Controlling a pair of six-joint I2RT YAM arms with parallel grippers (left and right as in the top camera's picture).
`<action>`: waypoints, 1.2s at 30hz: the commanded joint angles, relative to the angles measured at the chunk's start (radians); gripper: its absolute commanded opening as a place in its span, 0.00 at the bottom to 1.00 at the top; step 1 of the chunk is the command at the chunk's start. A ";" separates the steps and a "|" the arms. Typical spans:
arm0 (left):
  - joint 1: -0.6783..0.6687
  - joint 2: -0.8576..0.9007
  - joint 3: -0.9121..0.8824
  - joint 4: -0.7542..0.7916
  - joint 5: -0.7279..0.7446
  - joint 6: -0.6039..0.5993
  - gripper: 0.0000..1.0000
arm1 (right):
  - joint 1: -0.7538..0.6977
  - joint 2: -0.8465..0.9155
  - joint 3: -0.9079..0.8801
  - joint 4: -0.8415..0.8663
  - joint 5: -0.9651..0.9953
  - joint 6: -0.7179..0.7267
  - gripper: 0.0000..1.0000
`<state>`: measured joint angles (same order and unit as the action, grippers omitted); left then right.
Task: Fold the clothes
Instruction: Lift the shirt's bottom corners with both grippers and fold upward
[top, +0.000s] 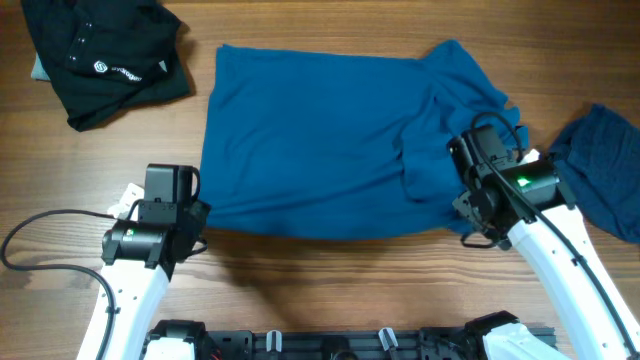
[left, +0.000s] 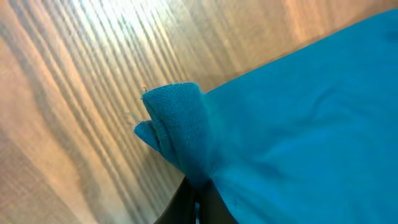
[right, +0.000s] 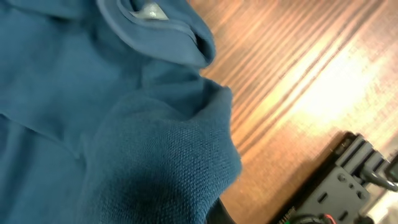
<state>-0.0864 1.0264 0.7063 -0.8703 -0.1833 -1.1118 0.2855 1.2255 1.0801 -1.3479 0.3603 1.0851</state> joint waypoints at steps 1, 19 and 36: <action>0.006 -0.011 0.025 0.031 -0.053 0.008 0.04 | -0.011 0.025 0.013 0.024 0.032 -0.047 0.04; 0.005 0.089 0.025 0.155 0.090 0.005 0.04 | -0.148 0.074 0.014 0.211 0.131 -0.196 0.04; -0.041 0.215 0.025 0.277 0.113 0.005 0.04 | -0.221 0.095 0.013 0.304 0.003 -0.326 0.04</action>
<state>-0.1089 1.2343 0.7082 -0.6163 -0.0753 -1.1118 0.0685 1.2991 1.0801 -1.0389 0.3801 0.7795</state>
